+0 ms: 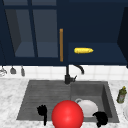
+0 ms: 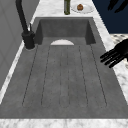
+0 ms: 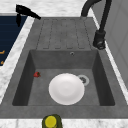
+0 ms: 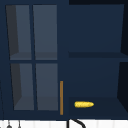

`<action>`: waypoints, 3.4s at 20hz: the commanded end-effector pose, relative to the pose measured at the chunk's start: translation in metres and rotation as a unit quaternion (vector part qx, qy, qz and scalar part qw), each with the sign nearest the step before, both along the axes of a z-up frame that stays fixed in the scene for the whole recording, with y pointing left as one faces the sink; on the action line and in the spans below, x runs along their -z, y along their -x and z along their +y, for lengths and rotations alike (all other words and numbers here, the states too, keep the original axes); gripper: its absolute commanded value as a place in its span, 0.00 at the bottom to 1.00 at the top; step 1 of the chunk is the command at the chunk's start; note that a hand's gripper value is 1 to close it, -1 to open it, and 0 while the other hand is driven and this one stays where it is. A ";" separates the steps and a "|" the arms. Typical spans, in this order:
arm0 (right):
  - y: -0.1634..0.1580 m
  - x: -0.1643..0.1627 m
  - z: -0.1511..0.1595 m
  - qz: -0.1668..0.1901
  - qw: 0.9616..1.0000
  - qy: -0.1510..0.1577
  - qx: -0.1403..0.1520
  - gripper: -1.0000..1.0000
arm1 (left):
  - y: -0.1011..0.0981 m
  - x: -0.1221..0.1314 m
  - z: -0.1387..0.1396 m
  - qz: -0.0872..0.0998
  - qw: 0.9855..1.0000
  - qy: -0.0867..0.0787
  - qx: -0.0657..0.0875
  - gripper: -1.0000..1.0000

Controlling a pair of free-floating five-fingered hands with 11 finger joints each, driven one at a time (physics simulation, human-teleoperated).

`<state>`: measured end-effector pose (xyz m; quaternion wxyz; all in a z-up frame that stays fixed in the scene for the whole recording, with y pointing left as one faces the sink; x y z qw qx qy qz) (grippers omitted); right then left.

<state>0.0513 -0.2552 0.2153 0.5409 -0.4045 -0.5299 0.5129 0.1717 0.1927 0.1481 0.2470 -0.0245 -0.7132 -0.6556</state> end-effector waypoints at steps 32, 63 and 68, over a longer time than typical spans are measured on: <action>0.000 0.000 0.000 0.000 1.000 0.000 0.000 0.50 | 0.035 0.048 0.030 -0.036 0.990 0.036 0.129 0.00; -0.002 -0.029 -0.046 0.008 1.000 -0.004 -0.008 0.00 | 0.049 0.040 0.027 0.030 0.995 0.044 0.084 0.50; 0.002 -0.035 -0.075 0.022 1.000 0.003 -0.013 0.00 | 0.050 0.040 0.026 0.032 0.995 0.045 0.083 0.50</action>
